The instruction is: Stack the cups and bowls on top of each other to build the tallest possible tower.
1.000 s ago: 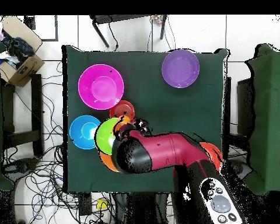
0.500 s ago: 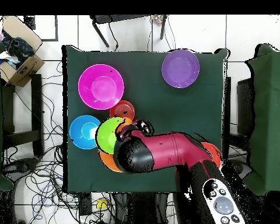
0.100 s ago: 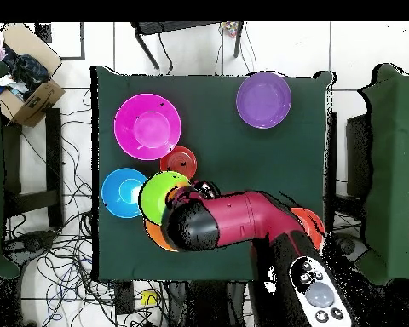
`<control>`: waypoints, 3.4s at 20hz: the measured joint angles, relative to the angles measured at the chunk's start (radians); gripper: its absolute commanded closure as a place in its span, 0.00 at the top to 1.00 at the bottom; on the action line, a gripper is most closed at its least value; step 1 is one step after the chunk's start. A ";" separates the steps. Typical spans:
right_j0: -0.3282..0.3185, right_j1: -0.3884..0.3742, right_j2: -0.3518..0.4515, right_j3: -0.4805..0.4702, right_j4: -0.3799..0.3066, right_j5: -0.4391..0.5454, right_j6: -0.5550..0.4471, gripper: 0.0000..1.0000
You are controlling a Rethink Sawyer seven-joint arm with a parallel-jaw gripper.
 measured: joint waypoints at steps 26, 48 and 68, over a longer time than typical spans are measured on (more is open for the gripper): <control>0.103 0.029 -0.043 -0.055 0.000 0.274 0.000 0.00; 0.128 0.064 -0.127 -0.066 -0.003 0.319 0.000 0.00; 0.169 0.042 -0.130 -0.070 0.014 0.327 0.000 0.00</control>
